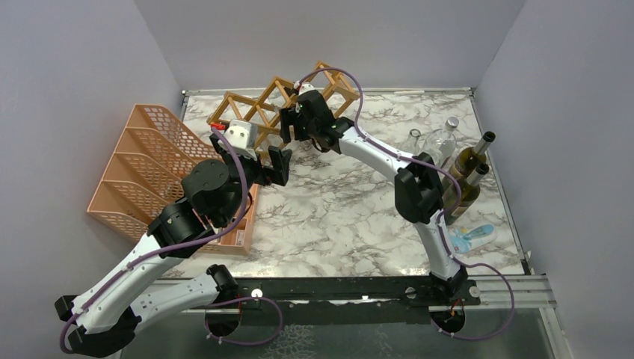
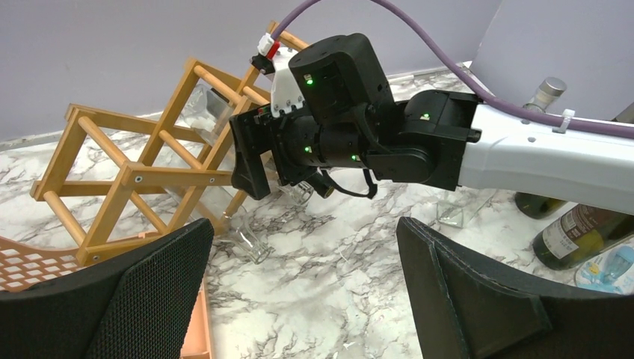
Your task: Put the wine bottle on the wine rack
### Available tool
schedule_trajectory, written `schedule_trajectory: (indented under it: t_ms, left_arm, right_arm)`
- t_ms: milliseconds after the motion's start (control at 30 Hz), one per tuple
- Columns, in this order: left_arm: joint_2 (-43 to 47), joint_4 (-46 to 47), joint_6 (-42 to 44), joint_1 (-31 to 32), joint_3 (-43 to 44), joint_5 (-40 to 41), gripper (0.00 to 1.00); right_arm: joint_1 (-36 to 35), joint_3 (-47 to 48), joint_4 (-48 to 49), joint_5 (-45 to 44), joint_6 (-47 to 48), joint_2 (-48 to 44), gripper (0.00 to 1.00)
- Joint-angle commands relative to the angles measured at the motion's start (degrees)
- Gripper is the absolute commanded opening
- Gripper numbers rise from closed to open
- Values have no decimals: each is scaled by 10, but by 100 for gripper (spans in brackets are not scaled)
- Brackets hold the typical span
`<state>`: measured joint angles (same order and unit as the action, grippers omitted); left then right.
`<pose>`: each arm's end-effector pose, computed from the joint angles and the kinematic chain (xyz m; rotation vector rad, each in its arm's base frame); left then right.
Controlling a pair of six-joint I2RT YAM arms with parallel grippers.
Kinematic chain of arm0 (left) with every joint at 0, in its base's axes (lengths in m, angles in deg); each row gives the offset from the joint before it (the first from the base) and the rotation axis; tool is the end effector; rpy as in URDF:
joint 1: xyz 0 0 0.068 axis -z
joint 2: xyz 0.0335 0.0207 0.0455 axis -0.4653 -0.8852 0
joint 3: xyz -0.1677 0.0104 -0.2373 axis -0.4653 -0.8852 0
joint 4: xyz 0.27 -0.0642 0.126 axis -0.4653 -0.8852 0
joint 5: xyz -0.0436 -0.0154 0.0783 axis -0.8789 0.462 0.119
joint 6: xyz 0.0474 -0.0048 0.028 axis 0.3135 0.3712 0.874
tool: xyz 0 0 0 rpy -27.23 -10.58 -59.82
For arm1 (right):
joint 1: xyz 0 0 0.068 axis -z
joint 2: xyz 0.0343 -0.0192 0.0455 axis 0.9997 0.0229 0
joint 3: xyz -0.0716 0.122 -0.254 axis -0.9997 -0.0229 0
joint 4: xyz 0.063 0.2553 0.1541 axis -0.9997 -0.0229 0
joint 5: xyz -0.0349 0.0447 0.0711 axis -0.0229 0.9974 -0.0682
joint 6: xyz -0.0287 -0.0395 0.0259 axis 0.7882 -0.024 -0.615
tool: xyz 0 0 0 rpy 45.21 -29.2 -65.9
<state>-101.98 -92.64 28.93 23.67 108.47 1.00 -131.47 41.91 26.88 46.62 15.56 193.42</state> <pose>0.1261 -0.1286 0.4627 0.2275 1.6134 -0.3772 0.4365 0.3993 0.2606 -0.4112 2.1106 0.5296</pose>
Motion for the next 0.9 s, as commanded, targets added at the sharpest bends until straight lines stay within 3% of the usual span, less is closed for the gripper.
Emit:
schedule_trajectory:
  t_ms: [0,333,867]
  left_arm:
    - [1,-3,3,2,-2,-12,99]
    - [7,-3,1,1,-6,-12,99]
    - [7,-4,0,2,-14,-10,99]
  right_arm:
    - [-1,-16,29,-5,18,-53,85]
    - [1,-57,49,-8,25,-105,89]
    - [1,-31,-8,21,33,-50,70]
